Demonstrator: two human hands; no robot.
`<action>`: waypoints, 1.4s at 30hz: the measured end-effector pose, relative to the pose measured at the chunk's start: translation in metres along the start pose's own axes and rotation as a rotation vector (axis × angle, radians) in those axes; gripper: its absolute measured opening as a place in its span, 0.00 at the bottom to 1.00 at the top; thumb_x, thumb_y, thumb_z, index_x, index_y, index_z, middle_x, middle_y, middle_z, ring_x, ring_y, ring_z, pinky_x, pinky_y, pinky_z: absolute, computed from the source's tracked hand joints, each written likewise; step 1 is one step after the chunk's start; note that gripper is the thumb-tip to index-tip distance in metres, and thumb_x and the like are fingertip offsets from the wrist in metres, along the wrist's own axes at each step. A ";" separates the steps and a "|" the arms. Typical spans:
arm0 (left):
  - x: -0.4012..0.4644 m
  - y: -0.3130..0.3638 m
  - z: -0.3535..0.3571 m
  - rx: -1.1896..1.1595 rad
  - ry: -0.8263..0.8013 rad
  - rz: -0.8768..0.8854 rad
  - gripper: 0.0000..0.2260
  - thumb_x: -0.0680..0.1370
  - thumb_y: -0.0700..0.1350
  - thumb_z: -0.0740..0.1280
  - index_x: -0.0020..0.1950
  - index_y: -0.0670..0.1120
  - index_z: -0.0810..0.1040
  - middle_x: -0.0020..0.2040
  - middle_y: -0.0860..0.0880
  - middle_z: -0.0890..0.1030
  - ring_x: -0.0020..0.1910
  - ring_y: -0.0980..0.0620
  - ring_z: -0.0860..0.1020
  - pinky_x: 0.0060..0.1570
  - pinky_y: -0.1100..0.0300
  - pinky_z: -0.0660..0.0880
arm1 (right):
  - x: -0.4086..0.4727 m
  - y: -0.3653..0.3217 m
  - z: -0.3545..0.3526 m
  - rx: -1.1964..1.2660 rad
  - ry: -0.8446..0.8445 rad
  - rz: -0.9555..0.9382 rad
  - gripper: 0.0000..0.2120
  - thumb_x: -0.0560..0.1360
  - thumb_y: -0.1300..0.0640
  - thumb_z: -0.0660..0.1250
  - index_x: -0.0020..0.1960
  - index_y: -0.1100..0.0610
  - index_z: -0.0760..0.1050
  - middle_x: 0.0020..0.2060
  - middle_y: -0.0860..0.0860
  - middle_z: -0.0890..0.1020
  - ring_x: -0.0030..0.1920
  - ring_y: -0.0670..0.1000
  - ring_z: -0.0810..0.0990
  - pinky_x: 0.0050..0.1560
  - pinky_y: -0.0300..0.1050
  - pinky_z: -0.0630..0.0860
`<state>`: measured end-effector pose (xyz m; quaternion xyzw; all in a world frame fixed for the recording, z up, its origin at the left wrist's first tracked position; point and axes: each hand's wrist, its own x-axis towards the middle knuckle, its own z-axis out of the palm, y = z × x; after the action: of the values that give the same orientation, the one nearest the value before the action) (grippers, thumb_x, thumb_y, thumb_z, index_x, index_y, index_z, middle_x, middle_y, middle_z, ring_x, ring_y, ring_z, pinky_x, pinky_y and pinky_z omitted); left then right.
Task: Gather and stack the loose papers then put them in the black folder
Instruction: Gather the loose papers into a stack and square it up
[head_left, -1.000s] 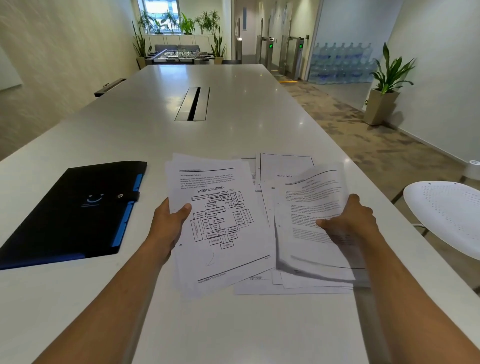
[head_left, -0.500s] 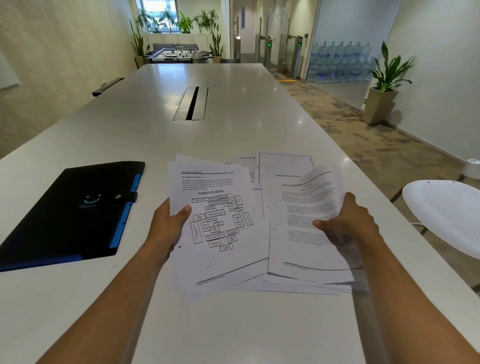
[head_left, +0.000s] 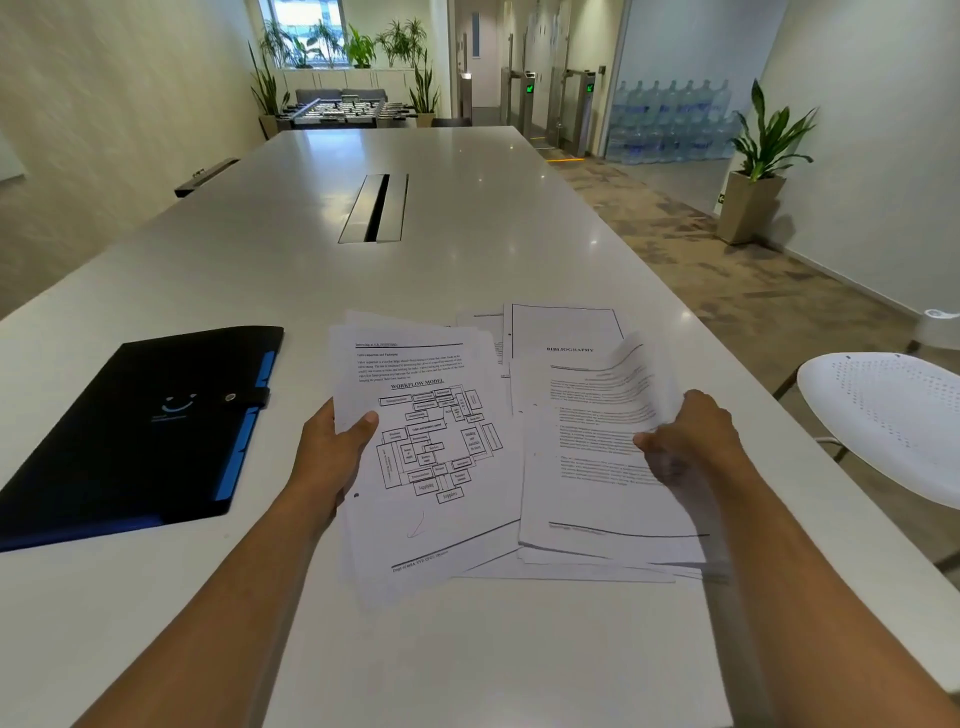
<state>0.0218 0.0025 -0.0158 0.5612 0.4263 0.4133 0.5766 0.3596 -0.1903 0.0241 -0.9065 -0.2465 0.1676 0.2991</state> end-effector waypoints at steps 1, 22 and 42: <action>0.000 0.001 -0.001 -0.017 0.000 -0.007 0.17 0.79 0.43 0.67 0.68 0.50 0.73 0.59 0.51 0.81 0.58 0.48 0.79 0.59 0.47 0.76 | 0.000 0.002 0.000 0.146 -0.027 0.008 0.27 0.64 0.58 0.80 0.57 0.64 0.74 0.51 0.59 0.81 0.49 0.63 0.81 0.45 0.55 0.80; 0.007 0.125 -0.029 -0.255 -0.283 0.217 0.12 0.77 0.46 0.68 0.60 0.51 0.82 0.61 0.47 0.81 0.59 0.47 0.80 0.48 0.55 0.80 | 0.000 -0.025 0.019 0.968 -0.163 -0.155 0.17 0.71 0.70 0.72 0.59 0.62 0.76 0.51 0.57 0.83 0.47 0.56 0.84 0.44 0.47 0.82; 0.003 0.057 0.023 -0.114 -0.102 -0.057 0.09 0.79 0.40 0.66 0.59 0.46 0.78 0.50 0.52 0.86 0.48 0.54 0.84 0.46 0.58 0.80 | -0.041 -0.076 0.069 1.001 -0.598 -0.223 0.10 0.77 0.63 0.67 0.58 0.62 0.80 0.50 0.61 0.85 0.49 0.61 0.84 0.44 0.52 0.82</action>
<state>0.0447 0.0001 0.0416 0.5355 0.3881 0.3912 0.6400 0.2681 -0.1283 0.0248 -0.5372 -0.3048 0.4790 0.6238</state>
